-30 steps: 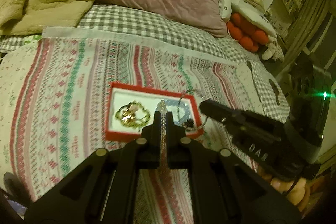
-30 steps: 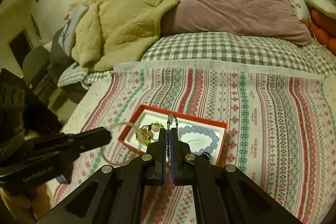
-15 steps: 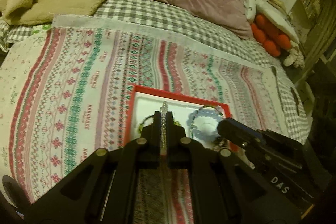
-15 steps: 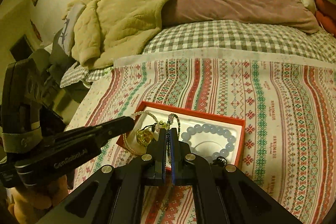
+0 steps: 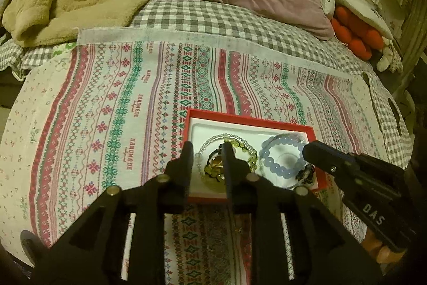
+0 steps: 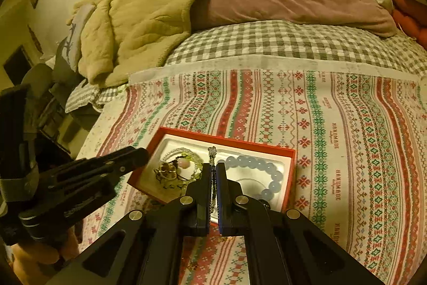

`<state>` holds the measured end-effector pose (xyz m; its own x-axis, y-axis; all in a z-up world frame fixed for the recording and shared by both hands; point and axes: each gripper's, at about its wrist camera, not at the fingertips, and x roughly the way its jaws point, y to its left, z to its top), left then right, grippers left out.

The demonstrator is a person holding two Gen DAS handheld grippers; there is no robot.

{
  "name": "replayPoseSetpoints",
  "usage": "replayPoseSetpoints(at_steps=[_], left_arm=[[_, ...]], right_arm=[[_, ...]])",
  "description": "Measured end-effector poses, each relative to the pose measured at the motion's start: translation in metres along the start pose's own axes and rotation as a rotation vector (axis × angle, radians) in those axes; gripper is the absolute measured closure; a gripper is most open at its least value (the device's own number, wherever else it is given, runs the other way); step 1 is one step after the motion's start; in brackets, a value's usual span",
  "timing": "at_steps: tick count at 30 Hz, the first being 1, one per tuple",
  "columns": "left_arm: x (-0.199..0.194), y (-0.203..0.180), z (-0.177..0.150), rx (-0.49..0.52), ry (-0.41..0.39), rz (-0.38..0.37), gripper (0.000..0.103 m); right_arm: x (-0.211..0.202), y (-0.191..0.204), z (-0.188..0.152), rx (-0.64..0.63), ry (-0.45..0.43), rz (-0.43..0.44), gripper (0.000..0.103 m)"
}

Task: Organize jewelry
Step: 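Open both grippers to drop the chain and hoop into the red box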

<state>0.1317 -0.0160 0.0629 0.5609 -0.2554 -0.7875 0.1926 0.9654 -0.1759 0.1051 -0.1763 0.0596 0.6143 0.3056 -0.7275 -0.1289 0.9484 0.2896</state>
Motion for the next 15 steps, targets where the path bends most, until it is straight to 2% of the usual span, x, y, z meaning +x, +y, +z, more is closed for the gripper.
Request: replayPoseSetpoints(at_steps=[4, 7, 12, 13, 15], left_arm=[[-0.002, -0.001, -0.003, 0.014, 0.006, 0.008, 0.075], [-0.006, -0.003, -0.005, 0.021, 0.002, 0.014, 0.062], [-0.013, -0.004, -0.007, 0.032, -0.004, 0.022, 0.046], [-0.014, -0.004, -0.008, 0.034, -0.004, 0.025, 0.045], [-0.016, -0.004, -0.010, 0.038, 0.001, 0.034, 0.038]], right_arm=[[0.003, -0.004, 0.000, -0.011, 0.005, -0.058, 0.099], [0.003, -0.008, 0.000, -0.020, 0.008, -0.121, 0.094], [-0.004, -0.016, 0.001, -0.002, 0.011, -0.134, 0.083], [-0.006, -0.016, 0.001, -0.003, 0.013, -0.133, 0.078], [-0.010, -0.016, -0.001, -0.003, 0.014, -0.139, 0.056]])
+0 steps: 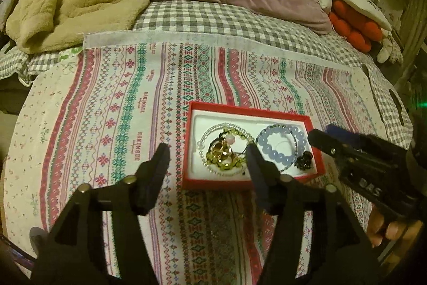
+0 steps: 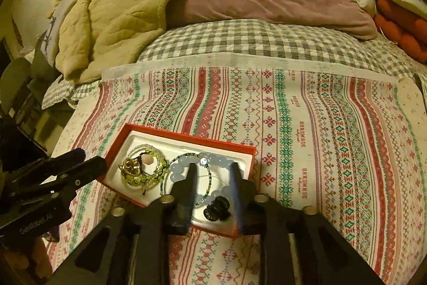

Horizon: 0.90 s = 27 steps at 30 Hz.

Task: Organize jewelry
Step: 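Open both grippers to drop the chain and hoop into the red box, then move both open grippers back to the small gold earrings on the cloth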

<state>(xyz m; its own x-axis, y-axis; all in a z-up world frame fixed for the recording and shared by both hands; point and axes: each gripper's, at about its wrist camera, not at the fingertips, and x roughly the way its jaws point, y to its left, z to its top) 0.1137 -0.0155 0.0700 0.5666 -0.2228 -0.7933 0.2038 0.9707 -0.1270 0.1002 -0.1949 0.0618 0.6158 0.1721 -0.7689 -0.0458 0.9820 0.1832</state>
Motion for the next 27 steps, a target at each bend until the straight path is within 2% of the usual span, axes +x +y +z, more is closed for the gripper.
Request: replayPoseSetpoints(at_steps=[1, 2, 6, 14, 19, 24, 27], left_arm=[[-0.001, 0.001, -0.001, 0.000, 0.005, 0.008, 0.036], [-0.002, 0.001, -0.003, -0.002, 0.007, 0.012, 0.032], [-0.007, 0.004, -0.009, -0.010, 0.019, 0.031, 0.023], [-0.014, 0.005, -0.026, -0.012, 0.064, 0.052, 0.019], [-0.015, 0.007, -0.038, -0.029, 0.099, 0.043, 0.017], [-0.019, 0.007, -0.048, -0.011, 0.101, 0.071, 0.006], [-0.020, 0.007, -0.053, -0.003, 0.102, 0.084, 0.004]], right_arm=[[-0.004, -0.001, -0.001, 0.001, -0.012, -0.005, 0.036], [-0.009, -0.001, -0.003, -0.002, -0.028, -0.007, 0.033], [-0.020, -0.003, -0.005, -0.006, -0.029, -0.010, 0.033], [-0.033, -0.009, -0.023, -0.017, -0.004, -0.077, 0.020], [-0.042, -0.010, -0.035, -0.043, 0.004, -0.118, 0.017], [-0.047, -0.011, -0.045, -0.059, 0.023, -0.134, 0.015], [-0.048, -0.012, -0.051, -0.065, 0.036, -0.145, 0.013]])
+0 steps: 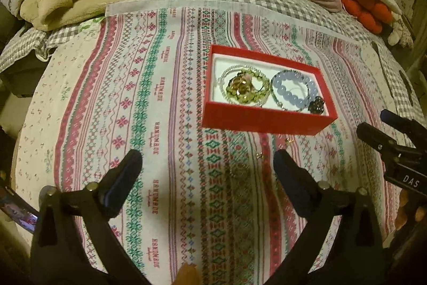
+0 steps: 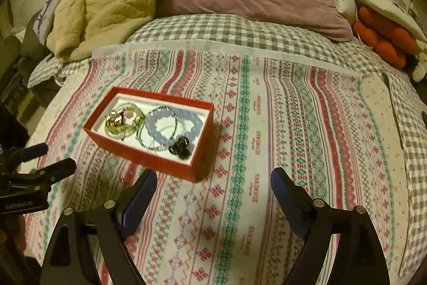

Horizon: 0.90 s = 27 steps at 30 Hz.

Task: Organize jewelry
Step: 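Move both open grippers back to the small gold earrings on the cloth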

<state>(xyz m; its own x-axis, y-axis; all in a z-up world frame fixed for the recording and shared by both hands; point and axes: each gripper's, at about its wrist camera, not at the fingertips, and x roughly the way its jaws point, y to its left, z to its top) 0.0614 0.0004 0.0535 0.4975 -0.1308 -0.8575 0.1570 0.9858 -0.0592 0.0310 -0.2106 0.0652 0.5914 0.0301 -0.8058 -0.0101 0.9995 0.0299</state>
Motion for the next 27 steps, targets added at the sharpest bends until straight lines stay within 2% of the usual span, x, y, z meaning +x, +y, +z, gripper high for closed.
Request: replayPoseSetpoints(at_steps=[3, 11, 20, 27], left_arm=[[0.002, 0.002, -0.006, 0.001, 0.014, 0.004, 0.003], [0.009, 0.010, -0.018, 0.007, 0.030, 0.026, 0.002], [0.023, 0.013, -0.038, 0.074, 0.061, 0.072, 0.001], [0.046, 0.006, -0.058, 0.143, 0.099, 0.083, 0.001]], right_arm=[[0.000, 0.001, -0.007, -0.008, 0.010, -0.013, 0.007], [0.008, 0.004, -0.027, -0.051, 0.057, -0.029, 0.007], [0.025, 0.011, -0.053, -0.113, 0.130, -0.029, 0.007], [0.046, 0.030, -0.077, -0.178, 0.189, 0.020, 0.007]])
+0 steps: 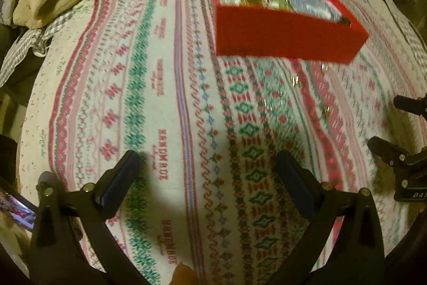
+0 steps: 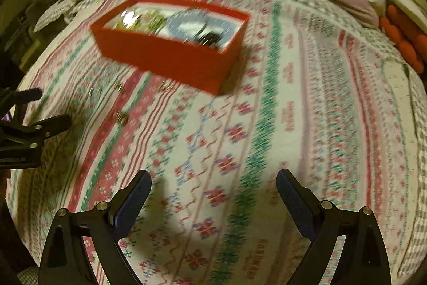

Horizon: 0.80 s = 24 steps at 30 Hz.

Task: Organize jewelry
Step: 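Move both open grippers back to the small gold earrings on the cloth, then grasp a small gold earring with the right gripper while the left gripper grasps another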

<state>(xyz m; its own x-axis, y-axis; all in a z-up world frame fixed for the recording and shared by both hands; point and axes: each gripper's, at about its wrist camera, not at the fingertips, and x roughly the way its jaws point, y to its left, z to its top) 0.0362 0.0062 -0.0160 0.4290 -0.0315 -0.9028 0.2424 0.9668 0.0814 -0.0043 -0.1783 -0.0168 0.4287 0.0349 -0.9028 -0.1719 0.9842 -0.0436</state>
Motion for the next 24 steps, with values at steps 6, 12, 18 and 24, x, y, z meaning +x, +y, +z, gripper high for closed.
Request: replayPoseSetpoints(at_steps=[6, 12, 18, 24], left_arm=[[0.004, -0.002, -0.005, 0.043, -0.069, -0.018, 0.000], [0.008, 0.002, -0.010, 0.059, -0.133, -0.062, 0.000], [0.008, 0.003, -0.009, 0.075, -0.137, -0.076, 0.000], [0.007, 0.007, -0.008, 0.080, -0.119, -0.086, 0.000]], right_arm=[[0.012, 0.010, -0.002, -0.015, -0.013, 0.042, 0.007], [0.018, 0.014, -0.002, -0.033, -0.091, 0.057, 0.000], [0.021, 0.020, 0.006, -0.032, -0.097, 0.057, 0.000], [0.023, 0.032, 0.015, -0.031, -0.095, 0.072, 0.001]])
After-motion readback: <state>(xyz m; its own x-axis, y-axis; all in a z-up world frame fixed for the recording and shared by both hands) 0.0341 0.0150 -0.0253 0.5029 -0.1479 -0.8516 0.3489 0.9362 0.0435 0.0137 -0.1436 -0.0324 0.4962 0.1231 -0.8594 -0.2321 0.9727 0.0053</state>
